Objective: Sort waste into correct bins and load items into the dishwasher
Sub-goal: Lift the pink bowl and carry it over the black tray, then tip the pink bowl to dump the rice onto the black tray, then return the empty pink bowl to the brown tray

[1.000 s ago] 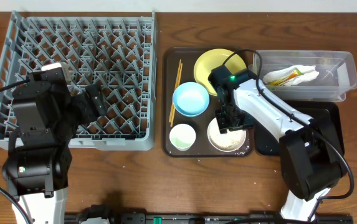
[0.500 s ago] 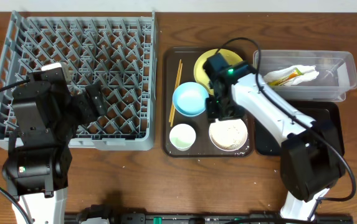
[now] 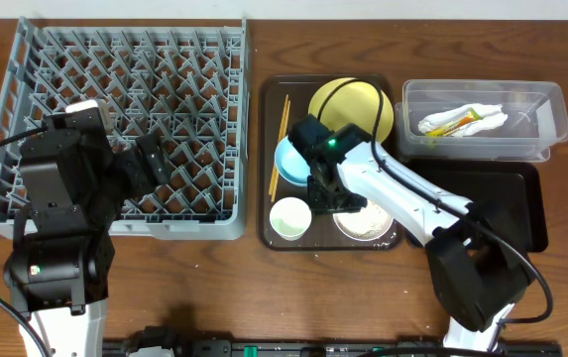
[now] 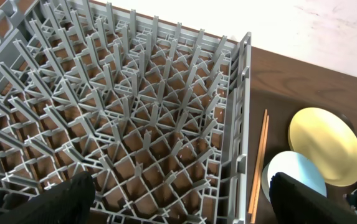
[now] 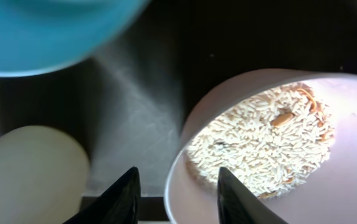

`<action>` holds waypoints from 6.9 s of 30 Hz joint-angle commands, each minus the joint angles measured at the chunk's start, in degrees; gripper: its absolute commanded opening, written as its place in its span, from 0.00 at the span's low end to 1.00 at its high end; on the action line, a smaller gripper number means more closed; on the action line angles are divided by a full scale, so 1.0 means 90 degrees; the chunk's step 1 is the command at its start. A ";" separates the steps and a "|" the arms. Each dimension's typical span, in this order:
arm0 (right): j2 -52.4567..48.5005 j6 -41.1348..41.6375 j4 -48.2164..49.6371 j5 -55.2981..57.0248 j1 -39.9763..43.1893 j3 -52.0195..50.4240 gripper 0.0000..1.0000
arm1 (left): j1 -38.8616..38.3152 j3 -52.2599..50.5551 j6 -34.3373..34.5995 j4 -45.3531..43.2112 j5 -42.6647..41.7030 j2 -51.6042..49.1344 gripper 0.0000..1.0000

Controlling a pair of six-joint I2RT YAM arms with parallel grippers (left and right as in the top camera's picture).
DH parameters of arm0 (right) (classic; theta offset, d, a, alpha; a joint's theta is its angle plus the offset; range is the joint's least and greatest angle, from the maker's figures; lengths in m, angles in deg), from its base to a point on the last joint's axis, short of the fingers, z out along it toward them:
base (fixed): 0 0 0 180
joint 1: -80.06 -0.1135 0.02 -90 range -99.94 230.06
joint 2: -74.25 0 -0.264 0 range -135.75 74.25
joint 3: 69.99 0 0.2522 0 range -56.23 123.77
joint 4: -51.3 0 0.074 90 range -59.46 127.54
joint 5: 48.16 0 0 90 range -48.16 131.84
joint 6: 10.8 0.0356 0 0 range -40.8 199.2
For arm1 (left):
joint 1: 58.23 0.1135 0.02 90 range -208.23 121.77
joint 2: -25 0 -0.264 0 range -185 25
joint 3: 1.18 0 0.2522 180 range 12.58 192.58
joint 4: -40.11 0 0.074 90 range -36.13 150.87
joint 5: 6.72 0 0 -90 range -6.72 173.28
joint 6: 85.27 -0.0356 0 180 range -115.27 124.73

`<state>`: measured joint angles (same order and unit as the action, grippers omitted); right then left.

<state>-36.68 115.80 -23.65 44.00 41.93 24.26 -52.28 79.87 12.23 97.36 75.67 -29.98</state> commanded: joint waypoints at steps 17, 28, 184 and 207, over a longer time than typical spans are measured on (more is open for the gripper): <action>0.0002 0.0066 0.0287 0.0204 -0.0070 -0.0376 0.14 | 0.0015 0.0134 0.0029 0.0002 -0.0083 -0.0007 0.90; 0.0007 -0.0440 0.0104 -0.0017 -0.0044 -0.0240 0.01 | 0.0015 0.0134 0.0029 0.0002 -0.0083 -0.0007 0.90; 0.1013 -0.1780 0.0695 -0.0427 0.0503 -0.0687 0.01 | 0.0015 0.0134 0.0029 0.0002 -0.0083 -0.0007 0.90; 0.0945 -0.1960 0.0782 -0.1467 0.0488 0.0199 0.39 | 0.0015 0.0134 0.0029 0.0000 -0.0083 -0.0007 0.90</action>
<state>-27.92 98.97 -16.79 34.93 47.09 22.80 -52.28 79.87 12.23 97.38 75.67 -29.98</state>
